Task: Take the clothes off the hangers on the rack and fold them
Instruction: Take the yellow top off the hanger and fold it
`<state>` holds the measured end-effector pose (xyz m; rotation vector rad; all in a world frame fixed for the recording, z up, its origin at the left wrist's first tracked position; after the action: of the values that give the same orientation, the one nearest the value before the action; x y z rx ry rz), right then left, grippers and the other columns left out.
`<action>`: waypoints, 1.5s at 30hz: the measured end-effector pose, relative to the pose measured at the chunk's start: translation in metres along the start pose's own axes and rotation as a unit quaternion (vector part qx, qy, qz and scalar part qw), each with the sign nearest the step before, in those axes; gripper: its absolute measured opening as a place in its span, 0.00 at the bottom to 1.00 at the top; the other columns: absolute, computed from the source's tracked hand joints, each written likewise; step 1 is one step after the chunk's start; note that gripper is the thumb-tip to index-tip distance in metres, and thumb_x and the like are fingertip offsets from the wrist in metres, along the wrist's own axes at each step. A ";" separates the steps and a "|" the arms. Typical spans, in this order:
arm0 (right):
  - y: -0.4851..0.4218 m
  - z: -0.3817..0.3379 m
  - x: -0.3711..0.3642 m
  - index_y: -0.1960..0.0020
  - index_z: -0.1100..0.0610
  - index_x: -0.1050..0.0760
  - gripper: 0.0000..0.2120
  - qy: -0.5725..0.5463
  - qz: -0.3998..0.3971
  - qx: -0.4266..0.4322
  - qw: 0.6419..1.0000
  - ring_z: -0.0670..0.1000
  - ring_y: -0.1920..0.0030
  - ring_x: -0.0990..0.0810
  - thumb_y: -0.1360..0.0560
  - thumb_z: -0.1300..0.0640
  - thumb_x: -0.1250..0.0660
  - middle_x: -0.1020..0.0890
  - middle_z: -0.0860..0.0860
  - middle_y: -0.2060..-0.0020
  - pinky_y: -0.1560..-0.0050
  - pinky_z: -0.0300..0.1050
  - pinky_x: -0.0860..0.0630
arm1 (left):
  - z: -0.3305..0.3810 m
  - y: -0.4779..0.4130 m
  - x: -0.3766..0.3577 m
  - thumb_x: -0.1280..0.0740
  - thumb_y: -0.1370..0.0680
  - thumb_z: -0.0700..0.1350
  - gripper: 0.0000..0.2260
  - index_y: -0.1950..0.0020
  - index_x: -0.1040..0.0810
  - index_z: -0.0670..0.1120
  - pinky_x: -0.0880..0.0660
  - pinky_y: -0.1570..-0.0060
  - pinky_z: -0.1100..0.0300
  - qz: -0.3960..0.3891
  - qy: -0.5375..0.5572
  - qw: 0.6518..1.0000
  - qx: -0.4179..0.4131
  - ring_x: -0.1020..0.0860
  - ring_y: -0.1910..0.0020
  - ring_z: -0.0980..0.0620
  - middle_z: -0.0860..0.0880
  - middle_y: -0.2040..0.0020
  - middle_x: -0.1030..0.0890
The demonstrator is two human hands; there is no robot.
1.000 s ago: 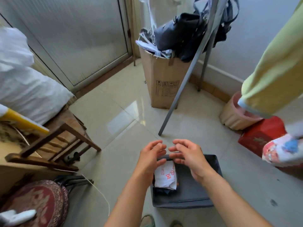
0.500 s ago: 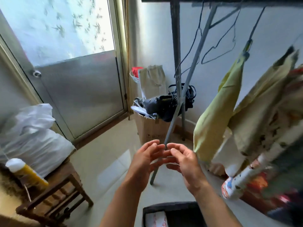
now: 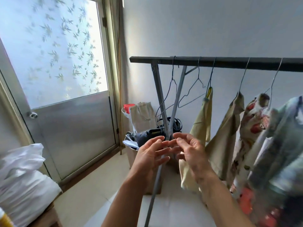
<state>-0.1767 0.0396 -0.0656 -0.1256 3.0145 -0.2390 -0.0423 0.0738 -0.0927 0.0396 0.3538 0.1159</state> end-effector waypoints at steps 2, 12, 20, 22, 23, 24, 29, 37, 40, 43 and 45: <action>-0.011 -0.026 0.018 0.48 0.56 0.23 0.07 -0.007 0.048 0.029 0.998 0.45 0.72 0.24 0.20 0.63 0.39 0.18 0.53 0.60 0.76 0.37 0.32 | 0.001 -0.001 -0.002 0.38 0.18 0.43 0.09 0.40 0.22 0.45 0.23 0.41 0.46 0.004 -0.003 1.000 0.000 0.19 0.43 0.42 0.44 0.45 0.15; -0.125 -0.121 0.087 0.29 0.59 0.34 0.22 0.336 0.225 0.071 0.912 0.61 0.42 0.23 0.20 0.51 0.40 0.33 0.61 0.36 0.41 0.54 0.25 | 0.020 0.001 -0.008 0.39 0.17 0.45 0.09 0.41 0.21 0.48 0.22 0.42 0.48 0.012 -0.085 0.995 -0.051 0.17 0.47 0.47 0.48 0.49 0.14; -0.153 -0.095 0.089 0.33 0.66 0.32 0.19 0.416 0.185 -0.047 0.889 0.64 0.41 0.24 0.22 0.61 0.41 0.29 0.64 0.36 0.50 0.47 0.27 | 0.023 -0.002 -0.009 0.39 0.17 0.45 0.09 0.41 0.21 0.47 0.22 0.45 0.50 0.016 -0.086 0.995 -0.051 0.17 0.47 0.46 0.48 0.50 0.14; -0.151 -0.099 0.091 0.34 0.68 0.30 0.18 0.405 0.200 -0.028 0.892 0.64 0.42 0.23 0.22 0.63 0.43 0.27 0.65 0.38 0.45 0.49 0.25 | 0.022 -0.002 -0.008 0.39 0.17 0.45 0.09 0.41 0.21 0.47 0.22 0.45 0.50 0.016 -0.087 0.995 -0.050 0.17 0.47 0.46 0.49 0.50 0.14; -0.152 -0.102 0.092 0.34 0.68 0.30 0.18 0.390 0.210 -0.011 0.897 0.64 0.42 0.23 0.22 0.63 0.44 0.27 0.65 0.38 0.45 0.49 0.25 | 0.022 -0.002 -0.007 0.39 0.18 0.45 0.09 0.41 0.21 0.47 0.22 0.44 0.50 0.017 -0.087 0.995 -0.050 0.17 0.47 0.46 0.49 0.50 0.14; -0.150 -0.106 0.092 0.35 0.69 0.30 0.17 0.372 0.221 0.008 0.902 0.64 0.43 0.23 0.22 0.64 0.45 0.26 0.65 0.38 0.45 0.49 0.25 | 0.022 -0.001 -0.007 0.39 0.18 0.45 0.09 0.41 0.21 0.47 0.22 0.44 0.50 0.017 -0.086 0.995 -0.049 0.17 0.47 0.46 0.49 0.50 0.14; -0.146 -0.114 0.091 0.54 0.63 0.28 0.08 0.283 0.226 0.067 0.930 0.56 0.55 0.28 0.24 0.64 0.46 0.23 0.64 0.48 0.55 0.45 0.32 | 0.022 -0.001 -0.005 0.39 0.18 0.44 0.09 0.41 0.21 0.47 0.21 0.46 0.51 0.016 -0.080 0.996 -0.047 0.16 0.50 0.46 0.48 0.50 0.14; -0.104 -0.139 0.079 0.52 0.61 0.27 0.06 0.280 0.189 0.129 0.932 0.51 0.61 0.26 0.22 0.63 0.43 0.25 0.51 0.64 0.61 0.42 0.31 | 0.023 -0.003 -0.008 0.39 0.18 0.44 0.09 0.42 0.21 0.47 0.22 0.44 0.49 0.011 -0.079 0.996 -0.049 0.16 0.52 0.49 0.48 0.51 0.14; -0.082 -0.139 0.082 0.54 0.59 0.23 0.07 0.328 0.167 0.130 0.921 0.55 0.56 0.22 0.23 0.61 0.39 0.21 0.51 0.62 0.51 0.49 0.26 | 0.028 -0.002 -0.010 0.39 0.17 0.44 0.09 0.42 0.21 0.47 0.22 0.44 0.49 0.003 -0.087 0.994 -0.059 0.16 0.52 0.48 0.47 0.50 0.14; -0.055 -0.143 0.086 0.59 0.56 0.22 0.09 0.349 0.151 0.142 0.914 0.53 0.60 0.23 0.22 0.60 0.38 0.20 0.50 0.65 0.59 0.45 0.28 | 0.037 -0.001 -0.011 0.39 0.17 0.44 0.09 0.42 0.21 0.46 0.22 0.46 0.50 -0.001 -0.091 0.993 -0.071 0.17 0.53 0.49 0.47 0.51 0.14; -0.038 -0.147 0.088 0.60 0.55 0.21 0.10 0.355 0.126 0.145 0.915 0.50 0.60 0.23 0.22 0.61 0.37 0.19 0.49 0.64 0.63 0.41 0.31 | 0.045 0.000 -0.012 0.39 0.17 0.44 0.09 0.42 0.21 0.46 0.22 0.48 0.52 -0.005 -0.098 0.992 -0.082 0.17 0.54 0.50 0.46 0.51 0.14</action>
<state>-0.2786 0.0167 0.0756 0.4801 3.5838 -0.8662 -0.0376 0.0713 -0.0469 -0.1128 0.1466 0.1305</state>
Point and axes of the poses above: each hand's wrist, its own y-axis away from the middle knuckle, its own x-axis out of the back of the hand, z = x × y, the point moved 10 cm from there along -y, towards the middle knuckle
